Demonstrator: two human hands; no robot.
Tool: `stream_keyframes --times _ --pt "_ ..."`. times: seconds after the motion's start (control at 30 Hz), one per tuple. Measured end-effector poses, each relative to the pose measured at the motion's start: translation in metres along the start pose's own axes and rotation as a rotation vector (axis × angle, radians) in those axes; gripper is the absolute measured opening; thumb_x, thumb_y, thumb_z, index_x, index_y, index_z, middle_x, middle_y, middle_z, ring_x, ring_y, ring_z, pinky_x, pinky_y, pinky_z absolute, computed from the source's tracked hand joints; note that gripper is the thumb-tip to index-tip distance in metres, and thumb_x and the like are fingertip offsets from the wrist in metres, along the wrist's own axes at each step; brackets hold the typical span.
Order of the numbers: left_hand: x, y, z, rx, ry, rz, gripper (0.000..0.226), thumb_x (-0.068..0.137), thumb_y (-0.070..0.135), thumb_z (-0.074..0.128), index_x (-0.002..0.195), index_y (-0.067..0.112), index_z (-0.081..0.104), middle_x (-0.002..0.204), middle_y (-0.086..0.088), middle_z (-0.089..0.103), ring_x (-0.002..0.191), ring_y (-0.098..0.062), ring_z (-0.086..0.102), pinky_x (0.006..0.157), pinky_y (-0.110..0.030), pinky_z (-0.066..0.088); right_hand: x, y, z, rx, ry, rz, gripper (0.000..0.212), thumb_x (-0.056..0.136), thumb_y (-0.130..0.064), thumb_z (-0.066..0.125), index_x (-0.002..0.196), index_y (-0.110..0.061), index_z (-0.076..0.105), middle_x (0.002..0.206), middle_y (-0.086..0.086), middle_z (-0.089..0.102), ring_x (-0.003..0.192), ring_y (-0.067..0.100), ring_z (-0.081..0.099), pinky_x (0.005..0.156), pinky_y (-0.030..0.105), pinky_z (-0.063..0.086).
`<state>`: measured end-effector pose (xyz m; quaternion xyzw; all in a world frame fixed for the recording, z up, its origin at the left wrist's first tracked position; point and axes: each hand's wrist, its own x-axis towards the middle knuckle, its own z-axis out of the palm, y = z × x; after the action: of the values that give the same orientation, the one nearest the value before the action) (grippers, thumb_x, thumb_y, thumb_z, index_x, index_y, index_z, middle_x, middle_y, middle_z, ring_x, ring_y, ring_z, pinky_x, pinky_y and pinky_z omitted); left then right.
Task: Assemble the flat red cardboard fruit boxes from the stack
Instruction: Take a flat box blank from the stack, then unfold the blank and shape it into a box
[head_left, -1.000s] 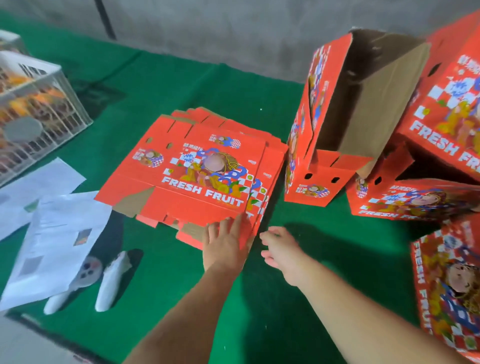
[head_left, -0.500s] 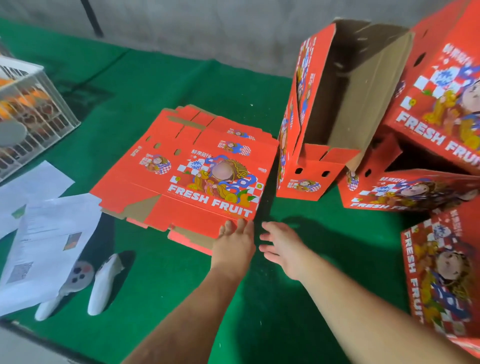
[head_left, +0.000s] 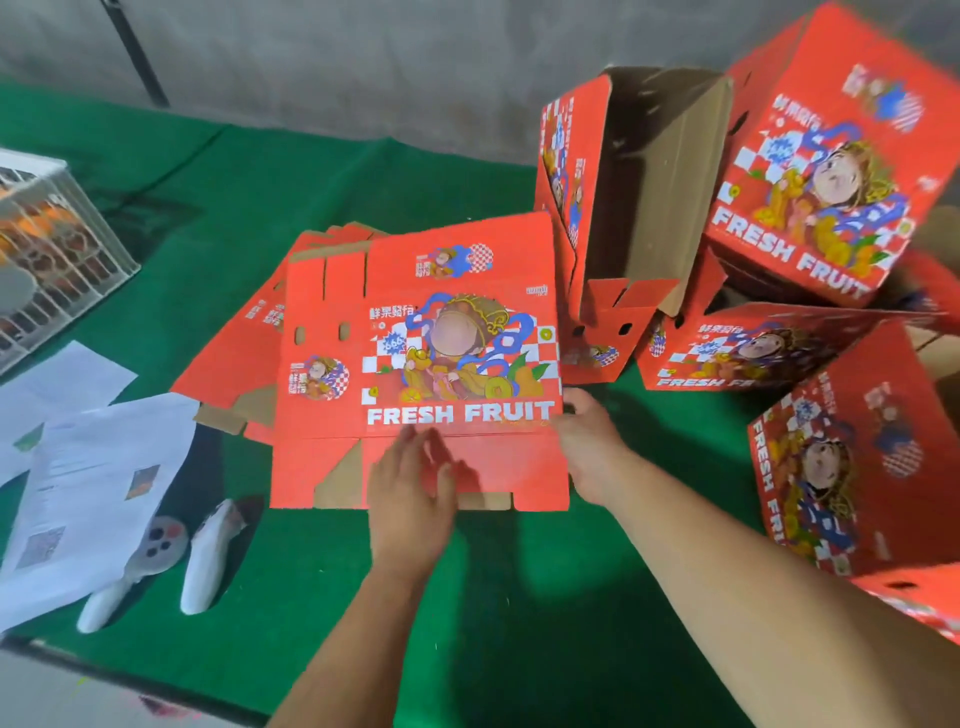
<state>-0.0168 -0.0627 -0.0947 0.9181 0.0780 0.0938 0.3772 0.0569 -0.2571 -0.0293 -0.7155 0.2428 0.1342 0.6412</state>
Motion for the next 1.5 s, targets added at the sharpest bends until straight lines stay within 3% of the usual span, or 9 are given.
stream_keyframes --times 0.13,0.23,0.33,0.57,0.73,0.87,1.07,1.27,1.5 --pt "0.013 -0.050 -0.033 -0.088 0.107 -0.566 0.092 0.093 0.057 0.055 0.162 0.005 0.025 0.167 -0.027 0.022 0.154 -0.042 0.023 0.125 -0.050 0.015 -0.011 -0.009 -0.037 0.006 0.038 -0.186 0.018 0.099 -0.011 0.063 0.106 -0.026 0.070 0.098 0.011 0.078 0.079 0.029 0.073 0.074 0.051 0.060" --pt "0.009 -0.056 -0.042 -0.534 0.055 -0.631 0.075 0.102 0.056 0.049 0.161 0.015 0.031 0.162 -0.011 0.041 0.147 -0.028 0.043 0.123 -0.045 0.027 -0.024 -0.002 -0.072 0.008 0.043 -0.265 0.022 0.104 -0.009 0.057 0.108 -0.026 0.069 0.094 0.003 0.079 0.084 0.026 0.075 0.078 0.047 0.059" --pt "-0.002 -0.025 -0.033 -0.653 -0.062 -0.484 0.049 0.104 0.056 0.049 0.138 0.023 0.060 0.128 0.002 0.071 0.115 -0.017 0.066 0.109 -0.043 0.044 -0.038 0.012 -0.111 0.011 0.018 -0.285 0.023 0.106 -0.010 0.053 0.118 -0.024 0.066 0.103 0.006 0.079 0.094 0.032 0.076 0.081 0.051 0.059" --pt "-0.004 0.011 -0.005 -0.786 -0.097 -0.467 0.073 0.081 0.079 0.052 0.130 0.027 0.062 0.131 -0.002 0.065 0.129 -0.028 0.057 0.114 -0.048 0.038 -0.072 0.061 -0.213 0.204 0.180 -0.304 0.033 0.097 -0.001 0.055 0.127 -0.011 0.064 0.111 0.011 0.077 0.096 0.024 0.073 0.087 0.043 0.053" --pt "-0.008 0.041 0.024 -0.822 -0.263 -0.298 0.060 0.086 0.083 0.055 0.102 0.025 0.063 0.088 0.002 0.059 0.096 -0.024 0.058 0.105 -0.050 0.038 -0.082 0.083 -0.239 0.177 0.387 -0.270 0.039 0.100 0.004 0.048 0.119 -0.022 0.070 0.119 0.020 0.072 0.099 0.026 0.063 0.093 0.045 0.043" --pt "-0.012 0.069 0.029 -0.847 -0.307 -0.180 0.055 0.091 0.073 0.059 0.138 0.043 0.057 0.135 0.016 0.066 0.130 -0.007 0.058 0.115 -0.044 0.037 -0.097 0.081 -0.240 0.251 0.493 -0.262 0.035 0.099 -0.002 0.053 0.114 -0.028 0.071 0.114 0.009 0.074 0.099 0.027 0.066 0.092 0.047 0.049" --pt "-0.033 0.141 0.008 -0.962 -0.523 -0.205 0.104 0.084 0.074 0.063 0.162 0.015 0.028 0.166 -0.004 0.034 0.154 -0.022 0.030 0.128 -0.050 0.020 -0.128 0.060 -0.243 0.121 0.587 -0.301 0.035 0.080 -0.047 0.061 0.113 -0.042 0.071 0.114 -0.003 0.074 0.107 0.022 0.068 0.098 0.046 0.052" --pt "-0.044 0.166 -0.011 -0.875 -0.594 -0.056 0.057 0.112 0.021 0.034 0.164 0.014 0.011 0.171 -0.014 0.016 0.159 -0.031 0.014 0.125 -0.042 0.018 -0.145 0.064 -0.232 0.017 0.502 -0.361 0.031 0.099 -0.050 0.061 0.130 -0.055 0.060 0.121 -0.016 0.073 0.111 0.016 0.070 0.097 0.046 0.056" --pt "-0.056 0.152 -0.004 -0.654 -0.593 0.027 0.110 0.074 0.091 0.050 0.159 0.050 -0.007 0.166 0.022 -0.020 0.148 0.016 -0.005 0.117 -0.014 0.026 -0.144 0.076 -0.220 -0.096 0.536 -0.238 0.031 0.105 -0.028 0.052 0.134 -0.034 0.057 0.123 -0.002 0.069 0.111 0.025 0.066 0.101 0.054 0.052"
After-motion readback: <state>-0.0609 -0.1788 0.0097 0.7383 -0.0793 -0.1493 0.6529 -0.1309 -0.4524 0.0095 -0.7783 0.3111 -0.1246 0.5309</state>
